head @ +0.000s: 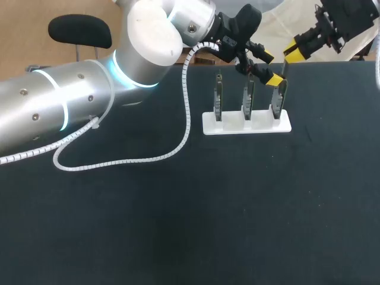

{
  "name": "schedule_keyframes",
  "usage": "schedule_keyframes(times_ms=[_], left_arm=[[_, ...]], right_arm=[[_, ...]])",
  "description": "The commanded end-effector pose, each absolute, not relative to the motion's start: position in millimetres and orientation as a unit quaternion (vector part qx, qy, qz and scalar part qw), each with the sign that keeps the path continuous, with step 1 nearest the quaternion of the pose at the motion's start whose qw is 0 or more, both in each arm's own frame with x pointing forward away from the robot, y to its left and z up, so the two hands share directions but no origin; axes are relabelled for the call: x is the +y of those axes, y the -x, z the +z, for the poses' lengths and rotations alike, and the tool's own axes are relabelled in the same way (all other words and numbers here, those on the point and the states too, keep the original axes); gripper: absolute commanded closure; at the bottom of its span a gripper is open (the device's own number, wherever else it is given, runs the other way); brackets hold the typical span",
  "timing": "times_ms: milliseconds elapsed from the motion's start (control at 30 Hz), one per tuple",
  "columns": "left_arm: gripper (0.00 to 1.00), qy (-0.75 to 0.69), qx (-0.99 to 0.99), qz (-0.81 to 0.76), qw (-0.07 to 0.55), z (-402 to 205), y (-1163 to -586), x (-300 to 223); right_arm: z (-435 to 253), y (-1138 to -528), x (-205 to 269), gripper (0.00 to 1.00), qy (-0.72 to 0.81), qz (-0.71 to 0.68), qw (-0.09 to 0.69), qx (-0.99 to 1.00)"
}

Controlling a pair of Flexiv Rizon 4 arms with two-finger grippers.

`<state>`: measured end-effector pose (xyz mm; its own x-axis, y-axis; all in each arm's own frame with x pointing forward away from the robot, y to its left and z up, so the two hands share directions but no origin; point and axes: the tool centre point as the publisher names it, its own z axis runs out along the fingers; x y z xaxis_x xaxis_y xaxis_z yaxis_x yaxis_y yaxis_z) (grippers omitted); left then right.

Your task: Pick up the optical module with the left hand, and insert it into the network port with the right hand.

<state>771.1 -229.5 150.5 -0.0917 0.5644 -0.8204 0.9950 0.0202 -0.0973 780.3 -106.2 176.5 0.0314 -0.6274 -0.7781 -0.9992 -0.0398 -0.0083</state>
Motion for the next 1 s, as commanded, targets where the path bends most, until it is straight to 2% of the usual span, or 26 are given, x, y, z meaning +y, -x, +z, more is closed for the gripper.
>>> schedule_keyframes(times_ms=[33,1000], left_arm=[[0.0,-0.603,0.648,-0.356,0.3,150.9,-772.6,-230.3],[0.0,-0.603,0.648,-0.356,0.3,150.9,-772.6,-230.3]], right_arm=[[175.8,-779.3,-106.4,1.0,0.651,0.308,0.302,0.625],[178.9,-776.1,-107.7,1.0,0.651,0.308,0.305,0.623]])
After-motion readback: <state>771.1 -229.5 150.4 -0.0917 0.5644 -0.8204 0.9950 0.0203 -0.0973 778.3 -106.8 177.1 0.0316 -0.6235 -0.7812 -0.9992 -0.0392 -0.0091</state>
